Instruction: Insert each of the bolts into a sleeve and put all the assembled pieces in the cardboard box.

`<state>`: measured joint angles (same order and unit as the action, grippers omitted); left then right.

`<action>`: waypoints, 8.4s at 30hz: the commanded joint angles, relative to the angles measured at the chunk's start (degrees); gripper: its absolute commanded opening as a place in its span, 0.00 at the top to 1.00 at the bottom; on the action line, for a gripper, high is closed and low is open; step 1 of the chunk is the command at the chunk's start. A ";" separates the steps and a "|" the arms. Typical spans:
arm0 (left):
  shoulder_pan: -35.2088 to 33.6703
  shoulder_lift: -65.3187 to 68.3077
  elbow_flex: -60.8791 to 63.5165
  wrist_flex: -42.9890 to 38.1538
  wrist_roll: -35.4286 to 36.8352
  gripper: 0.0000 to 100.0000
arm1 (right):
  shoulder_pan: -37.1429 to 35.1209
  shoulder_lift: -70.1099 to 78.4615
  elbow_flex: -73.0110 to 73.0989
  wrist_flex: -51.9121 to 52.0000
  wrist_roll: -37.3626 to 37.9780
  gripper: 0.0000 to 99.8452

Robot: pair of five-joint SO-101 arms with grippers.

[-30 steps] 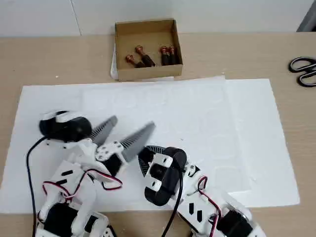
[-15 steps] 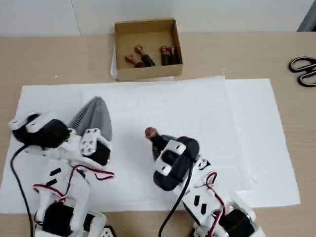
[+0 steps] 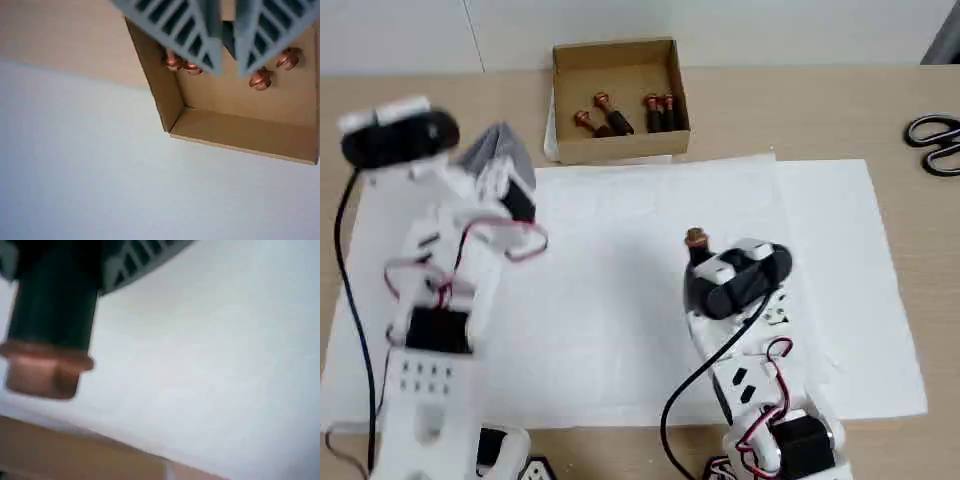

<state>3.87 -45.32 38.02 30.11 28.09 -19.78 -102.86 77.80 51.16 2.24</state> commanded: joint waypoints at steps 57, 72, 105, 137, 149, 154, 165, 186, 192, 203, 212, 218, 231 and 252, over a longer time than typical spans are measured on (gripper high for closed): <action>-0.18 25.58 -24.84 15.47 1.23 0.99 | 4.97 83.03 -54.77 -12.00 -12.84 1.00; 0.35 38.33 -23.78 14.24 2.02 0.99 | 4.97 105.19 -73.58 -11.56 -12.48 1.00; 0.44 36.13 -23.69 22.77 7.03 0.99 | 3.82 166.81 -149.54 -14.20 -8.79 1.00; 0.44 16.70 -8.84 23.03 6.95 0.99 | 0.66 181.93 -165.19 -8.40 0.79 0.74; 0.44 16.70 -8.92 22.77 6.95 0.99 | 3.38 181.85 -173.80 -6.64 0.79 0.74; 0.44 16.62 -9.98 22.77 6.86 0.99 | 5.14 175.69 -174.15 3.03 -1.41 0.74; 0.35 16.62 -17.63 23.03 6.86 0.99 | 4.97 162.77 -174.15 26.33 -4.04 0.74; 0.26 16.53 -36.53 42.81 6.86 0.99 | 6.73 141.14 -174.15 47.87 -10.81 1.00; 0.26 16.53 -44.18 51.96 6.86 0.99 | 7.52 134.64 -173.89 48.66 -10.64 1.00; -0.09 2.73 -47.60 56.88 0.35 0.99 | 6.37 124.00 -170.90 49.01 -10.37 1.00; -0.09 -7.56 -47.52 65.67 -1.58 0.99 | 6.11 96.84 -134.95 48.75 -10.73 1.00; -0.18 -13.45 -42.77 67.34 -1.49 0.99 | 6.37 78.02 -107.69 48.40 -10.73 1.00; -0.18 -44.13 -10.51 63.65 -1.85 0.99 | 6.64 36.97 -47.74 36.00 -11.78 1.00; -9.05 -58.81 24.04 39.38 -6.59 0.99 | 11.56 0.31 -8.70 19.65 -5.89 1.00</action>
<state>-5.01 -103.60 58.77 72.75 21.85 -8.70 -101.98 68.40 72.35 -4.18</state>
